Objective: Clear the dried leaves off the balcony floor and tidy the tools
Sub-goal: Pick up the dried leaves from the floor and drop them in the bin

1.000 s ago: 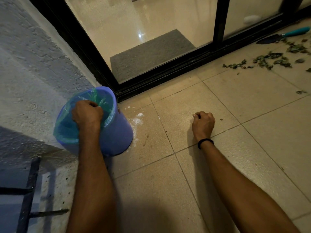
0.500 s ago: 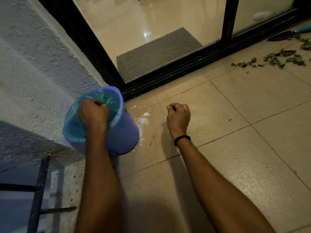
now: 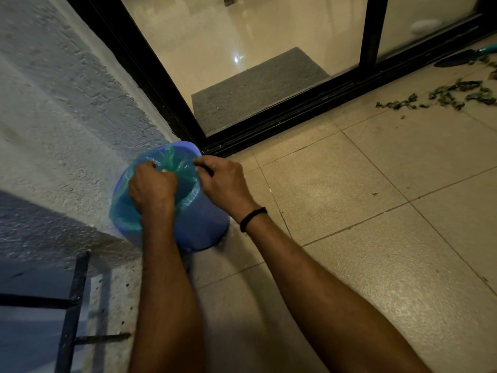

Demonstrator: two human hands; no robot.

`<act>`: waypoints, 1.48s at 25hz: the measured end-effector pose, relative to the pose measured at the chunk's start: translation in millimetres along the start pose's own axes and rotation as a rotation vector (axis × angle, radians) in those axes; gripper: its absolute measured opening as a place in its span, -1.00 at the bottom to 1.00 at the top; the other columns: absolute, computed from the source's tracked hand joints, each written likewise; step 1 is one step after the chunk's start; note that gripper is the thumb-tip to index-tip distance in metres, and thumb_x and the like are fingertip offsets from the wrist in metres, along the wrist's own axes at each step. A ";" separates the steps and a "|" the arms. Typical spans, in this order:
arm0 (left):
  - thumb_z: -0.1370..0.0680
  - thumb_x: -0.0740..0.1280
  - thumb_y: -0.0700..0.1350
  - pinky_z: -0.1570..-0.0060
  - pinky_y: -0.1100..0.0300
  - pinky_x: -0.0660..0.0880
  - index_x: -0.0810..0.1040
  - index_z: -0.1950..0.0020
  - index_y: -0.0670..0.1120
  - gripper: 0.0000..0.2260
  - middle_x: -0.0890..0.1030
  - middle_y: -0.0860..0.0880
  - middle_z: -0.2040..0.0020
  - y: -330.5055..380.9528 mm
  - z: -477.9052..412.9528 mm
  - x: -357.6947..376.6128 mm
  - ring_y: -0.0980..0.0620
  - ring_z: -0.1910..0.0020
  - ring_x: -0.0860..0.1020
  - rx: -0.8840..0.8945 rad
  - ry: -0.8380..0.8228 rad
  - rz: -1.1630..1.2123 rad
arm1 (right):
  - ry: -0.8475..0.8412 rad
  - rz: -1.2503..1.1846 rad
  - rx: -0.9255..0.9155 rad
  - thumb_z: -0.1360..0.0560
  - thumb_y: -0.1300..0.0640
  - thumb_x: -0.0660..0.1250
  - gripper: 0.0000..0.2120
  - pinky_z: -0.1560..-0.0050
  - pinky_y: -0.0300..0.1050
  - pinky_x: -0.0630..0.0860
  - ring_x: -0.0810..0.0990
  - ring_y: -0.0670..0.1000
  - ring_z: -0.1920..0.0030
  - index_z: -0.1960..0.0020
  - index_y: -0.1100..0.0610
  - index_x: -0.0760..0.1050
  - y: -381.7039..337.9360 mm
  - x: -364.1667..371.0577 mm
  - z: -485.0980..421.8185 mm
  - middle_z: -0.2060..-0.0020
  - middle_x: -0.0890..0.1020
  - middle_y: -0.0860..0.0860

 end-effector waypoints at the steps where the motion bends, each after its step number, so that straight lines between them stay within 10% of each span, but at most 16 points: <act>1: -0.56 0.30 -0.18 -0.34 -0.08 0.36 0.49 -0.40 -0.15 -0.61 0.54 -0.25 -0.34 0.1 -0.9 1.1 -0.29 -0.34 0.47 0.002 0.001 -0.005 | -0.053 0.016 -0.024 -0.55 0.18 0.36 -0.75 -0.14 -0.19 0.52 0.64 0.02 -0.07 -0.21 0.18 0.62 -3.6 6.3 -0.4 -0.09 0.69 0.08; 8: -0.60 0.22 -0.20 -0.49 -0.07 0.16 0.12 -0.62 -0.15 -0.40 0.38 -0.26 -0.49 28.9 7.9 -3.2 -0.30 -0.45 0.33 0.129 0.142 0.126 | 0.041 0.057 0.092 -0.56 0.11 0.34 -0.61 -0.34 -0.02 0.43 0.48 0.05 -0.35 -0.37 0.18 0.50 35.2 -41.0 11.5 -0.31 0.57 0.11; 14: -0.49 0.20 -0.11 -0.27 0.04 0.40 0.50 -0.35 -0.08 -0.58 0.60 -0.09 -0.20 100.4 64.1 15.3 -0.10 -0.20 0.52 0.399 0.351 0.472 | 0.350 0.140 0.428 -0.58 0.07 0.33 -0.64 -0.16 -0.10 0.54 0.59 0.02 -0.12 -0.34 0.17 0.53 138.9 -152.7 56.8 -0.15 0.64 0.09; 24: -0.56 0.33 -0.22 -0.05 0.10 0.45 0.57 -0.24 -0.16 -0.75 0.62 -0.10 -0.02 200.6 214.1 221.1 -0.09 -0.04 0.57 0.727 -0.379 0.401 | 0.620 0.411 0.733 -0.50 0.18 0.45 -0.71 0.05 -0.44 0.32 0.61 0.11 -0.07 -0.20 0.22 0.63 255.3 -302.7 150.2 -0.04 0.66 0.18; 28: -0.58 0.31 -0.22 -0.08 0.06 0.48 0.56 -0.26 -0.15 -0.74 0.62 -0.10 -0.06 200.6 242.0 264.1 -0.08 -0.08 0.57 0.681 -0.488 0.357 | 0.534 0.485 0.692 -0.52 0.19 0.43 -0.74 0.02 -0.58 0.28 0.41 -0.20 -0.06 -0.20 0.16 0.63 264.9 -299.2 143.6 -0.06 0.57 0.10; 33: -0.58 0.29 -0.22 -0.07 0.16 0.41 0.55 -0.28 -0.14 -0.73 0.62 -0.09 -0.10 197.7 253.6 293.4 -0.05 -0.12 0.55 0.635 -0.546 0.315 | 0.466 0.660 0.601 -0.52 0.11 0.41 -0.90 0.02 -0.08 0.48 0.42 0.01 0.02 0.02 0.10 0.68 268.3 -295.4 127.1 0.13 0.57 0.00; 37: -0.59 0.28 -0.21 -0.12 0.06 0.49 0.55 -0.27 -0.13 -0.74 0.63 -0.08 -0.09 203.9 264.3 302.9 -0.04 -0.12 0.56 0.627 -0.569 0.342 | 0.424 0.705 0.573 -0.59 0.17 0.29 -0.88 0.02 -0.10 0.47 0.44 0.03 0.00 0.06 0.14 0.59 270.5 -312.5 114.9 0.11 0.56 0.04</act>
Point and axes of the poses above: each hand's wrist, its own z-axis away from the middle knuckle, its own x-axis out of the palm, y = z × x, the point moved 9 cm from there along -z, towards the middle knuckle
